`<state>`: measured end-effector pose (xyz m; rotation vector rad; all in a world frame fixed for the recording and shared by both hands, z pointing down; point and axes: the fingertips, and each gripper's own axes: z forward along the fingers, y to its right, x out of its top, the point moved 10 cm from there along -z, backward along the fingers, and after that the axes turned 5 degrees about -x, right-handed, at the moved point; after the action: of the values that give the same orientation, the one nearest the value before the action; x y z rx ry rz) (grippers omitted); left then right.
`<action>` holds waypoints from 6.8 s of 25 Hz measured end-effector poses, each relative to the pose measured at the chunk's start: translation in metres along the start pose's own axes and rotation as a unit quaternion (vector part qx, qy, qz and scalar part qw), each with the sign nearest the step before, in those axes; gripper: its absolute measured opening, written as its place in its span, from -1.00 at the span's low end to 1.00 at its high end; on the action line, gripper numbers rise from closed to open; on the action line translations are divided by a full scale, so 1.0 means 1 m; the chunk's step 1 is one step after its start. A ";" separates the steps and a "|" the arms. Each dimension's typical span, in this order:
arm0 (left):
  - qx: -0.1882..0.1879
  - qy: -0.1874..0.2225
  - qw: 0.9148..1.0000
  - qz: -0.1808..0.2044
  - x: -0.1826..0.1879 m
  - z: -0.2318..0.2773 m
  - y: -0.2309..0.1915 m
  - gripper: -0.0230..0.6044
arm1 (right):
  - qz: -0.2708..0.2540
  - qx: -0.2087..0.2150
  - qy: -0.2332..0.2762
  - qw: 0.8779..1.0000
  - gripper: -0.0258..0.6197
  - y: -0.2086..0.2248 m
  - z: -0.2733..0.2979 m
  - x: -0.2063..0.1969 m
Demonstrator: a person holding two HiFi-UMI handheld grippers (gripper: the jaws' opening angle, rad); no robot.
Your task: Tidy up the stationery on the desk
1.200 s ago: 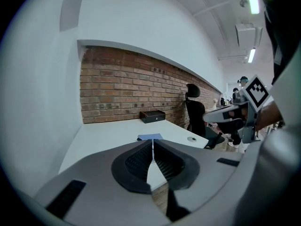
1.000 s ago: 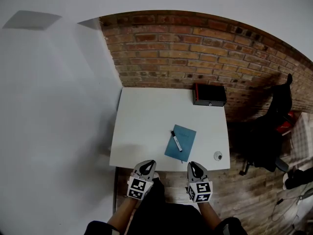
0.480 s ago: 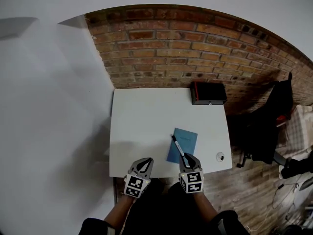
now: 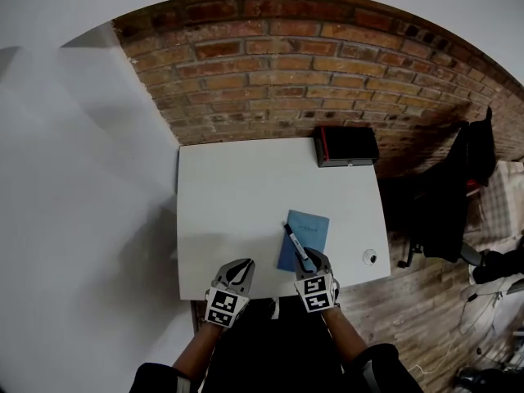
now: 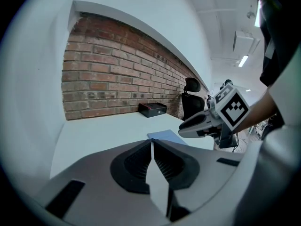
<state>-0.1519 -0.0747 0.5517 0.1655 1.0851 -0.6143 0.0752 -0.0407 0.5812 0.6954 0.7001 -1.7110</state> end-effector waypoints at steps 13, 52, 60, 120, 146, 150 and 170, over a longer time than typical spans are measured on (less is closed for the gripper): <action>0.005 -0.022 1.000 -0.019 0.013 0.044 -0.012 -0.86 | -0.024 0.028 -0.099 0.994 -0.62 0.014 0.059 -0.020; -0.020 -0.058 0.998 -0.027 -0.002 0.066 -0.007 -0.86 | 0.042 0.020 -0.146 0.988 -0.67 0.030 0.067 -0.047; -0.043 -0.061 0.997 -0.016 0.001 0.078 0.003 -0.86 | 0.112 -0.040 -0.126 0.985 -0.67 0.064 0.049 -0.064; -0.088 -0.212 0.973 -0.031 -0.022 0.179 0.020 -0.16 | 0.338 0.000 -0.155 0.928 -0.43 0.098 0.038 -0.091; -0.023 -0.233 0.967 -0.102 -0.037 0.182 0.011 -0.35 | 0.292 0.036 -0.180 0.939 -0.58 0.086 0.056 -0.081; -0.003 -0.226 0.967 -0.116 -0.041 0.170 -0.001 -0.35 | 0.279 0.048 -0.183 0.942 -0.59 0.071 0.065 -0.076; 0.090 -0.201 0.959 -0.177 -0.070 0.091 -0.063 -0.35 | 0.192 0.127 -0.196 0.953 -0.60 -0.007 0.115 -0.022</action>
<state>-0.1375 -0.1370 0.6661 -0.0022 0.6644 -1.0218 0.0621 -0.1120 0.6733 0.5938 0.0575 -1.5201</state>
